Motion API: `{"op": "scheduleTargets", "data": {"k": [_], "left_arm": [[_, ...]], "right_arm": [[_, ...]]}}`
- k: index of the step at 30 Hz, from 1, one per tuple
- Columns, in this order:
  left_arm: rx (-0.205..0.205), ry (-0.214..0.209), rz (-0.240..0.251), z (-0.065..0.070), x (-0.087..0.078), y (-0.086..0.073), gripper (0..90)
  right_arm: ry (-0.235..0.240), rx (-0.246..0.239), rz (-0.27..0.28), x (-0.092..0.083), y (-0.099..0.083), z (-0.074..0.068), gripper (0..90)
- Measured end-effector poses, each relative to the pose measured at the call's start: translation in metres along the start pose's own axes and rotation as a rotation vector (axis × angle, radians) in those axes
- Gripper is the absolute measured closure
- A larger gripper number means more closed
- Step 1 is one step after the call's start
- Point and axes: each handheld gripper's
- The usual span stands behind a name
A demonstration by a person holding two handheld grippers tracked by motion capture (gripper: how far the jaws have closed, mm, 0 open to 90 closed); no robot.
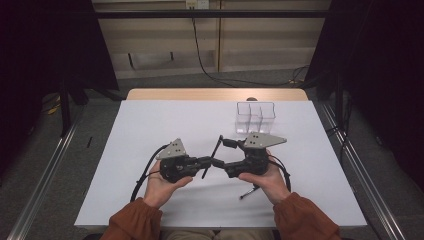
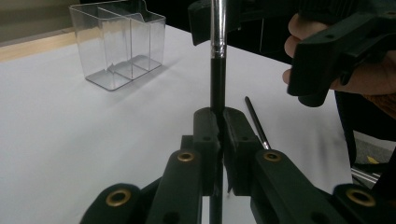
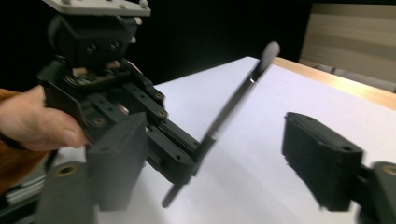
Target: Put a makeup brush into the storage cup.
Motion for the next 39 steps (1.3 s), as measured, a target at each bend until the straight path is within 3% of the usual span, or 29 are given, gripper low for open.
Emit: {"op": "scheduleTargets", "data": {"k": [3,4,7,8,10,12,28,39], "left_arm": [[0.005,-0.005,-0.002,0.0013,0.0009,-0.0001,84.7],[0.003,-0.008,-0.001,0.0011,0.0018,-0.0005,84.7],[0.000,-0.005,-0.001,0.0002,0.0020,-0.0006,84.7],[0.000,-0.003,0.000,-0.0001,0.0018,-0.0008,84.7],[-0.002,-0.002,0.003,-0.0001,0.0018,-0.0009,84.7],[0.001,-0.003,-0.001,-0.0002,0.0020,-0.0011,84.7],[0.013,0.000,-0.007,0.0019,0.0071,-0.0025,84.7],[0.012,-0.003,0.012,0.0033,0.0085,-0.0029,84.1]], "right_arm": [[-0.006,-0.003,-0.002,0.0010,-0.0001,-0.0013,18.5],[-0.004,0.000,0.010,0.0010,0.0002,-0.0007,27.1],[-0.007,0.003,0.016,0.0005,-0.0001,0.0012,37.2],[-0.002,0.015,0.022,-0.0002,-0.0014,0.0034,46.7],[0.004,0.020,0.023,-0.0002,-0.0020,0.0042,49.7],[0.024,0.025,0.016,0.0003,-0.0028,0.0047,58.4],[0.035,0.074,0.008,0.0044,-0.0062,0.0072,80.7],[0.061,0.089,0.005,0.0055,-0.0034,0.0057,84.2]]}}
Point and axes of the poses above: each handheld gripper's, and its own axes: x roughly forward along the jaws, y roughly out of its top, z roughly to its right, and after that the axes turned 7 degrees about y, right-handed
